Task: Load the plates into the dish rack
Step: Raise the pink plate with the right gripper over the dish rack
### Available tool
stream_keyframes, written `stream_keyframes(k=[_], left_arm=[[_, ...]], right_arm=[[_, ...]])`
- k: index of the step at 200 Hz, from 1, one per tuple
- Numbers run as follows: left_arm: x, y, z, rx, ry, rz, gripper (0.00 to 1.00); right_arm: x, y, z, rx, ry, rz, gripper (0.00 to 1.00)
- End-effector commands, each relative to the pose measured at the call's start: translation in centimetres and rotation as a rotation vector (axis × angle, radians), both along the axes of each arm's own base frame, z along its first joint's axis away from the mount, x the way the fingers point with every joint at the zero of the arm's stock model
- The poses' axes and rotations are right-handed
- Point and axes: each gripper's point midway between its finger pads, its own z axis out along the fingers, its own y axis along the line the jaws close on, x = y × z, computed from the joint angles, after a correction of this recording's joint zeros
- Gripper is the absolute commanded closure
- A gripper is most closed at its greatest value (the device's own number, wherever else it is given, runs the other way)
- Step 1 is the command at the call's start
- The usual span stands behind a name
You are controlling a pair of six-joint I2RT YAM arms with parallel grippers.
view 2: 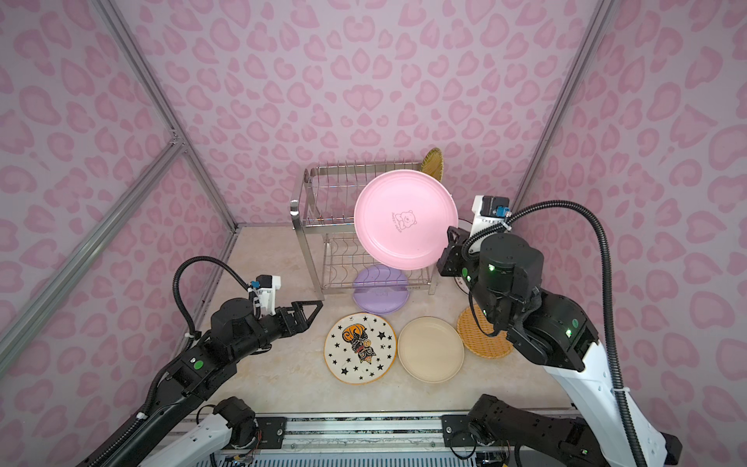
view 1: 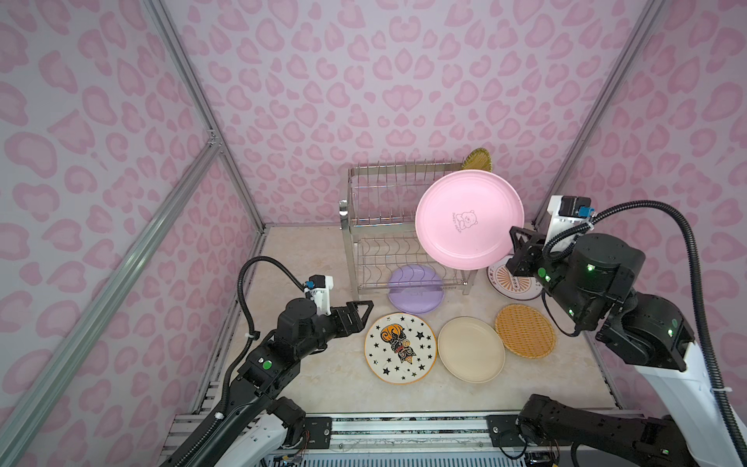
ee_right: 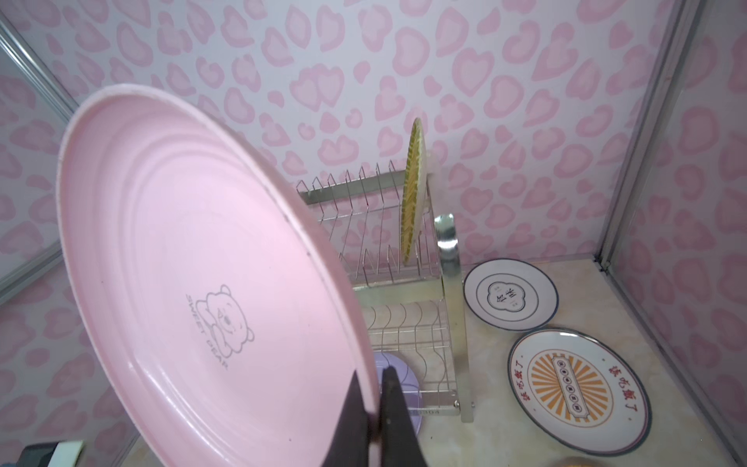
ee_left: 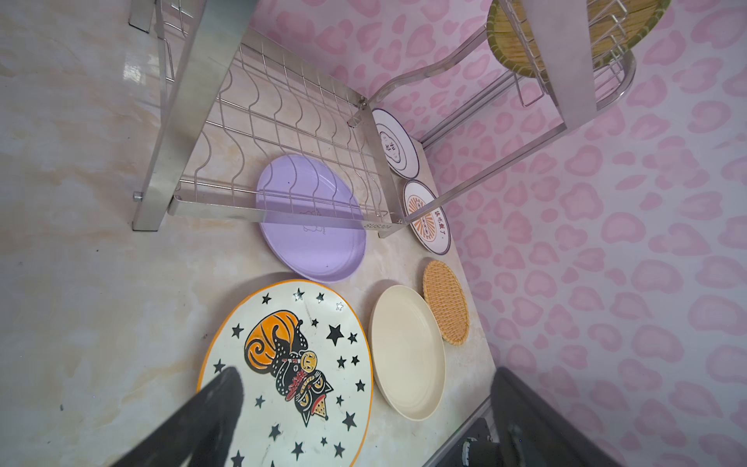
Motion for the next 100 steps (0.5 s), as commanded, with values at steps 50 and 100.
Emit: stream_keyframes(k=[50, 100], left_arm=[[0.3, -0.2, -0.7, -0.002, 0.016, 0.004, 0.03], [0.1, -0.3, -1.8, -0.001, 0.05, -0.002, 0.03]], right_arm=[[4.7, -0.7, 9.1, -0.272, -0.105, -0.348, 1.0], [6.3, -1.1, 10.0, -0.392, -0.12, -0.58, 1.0]])
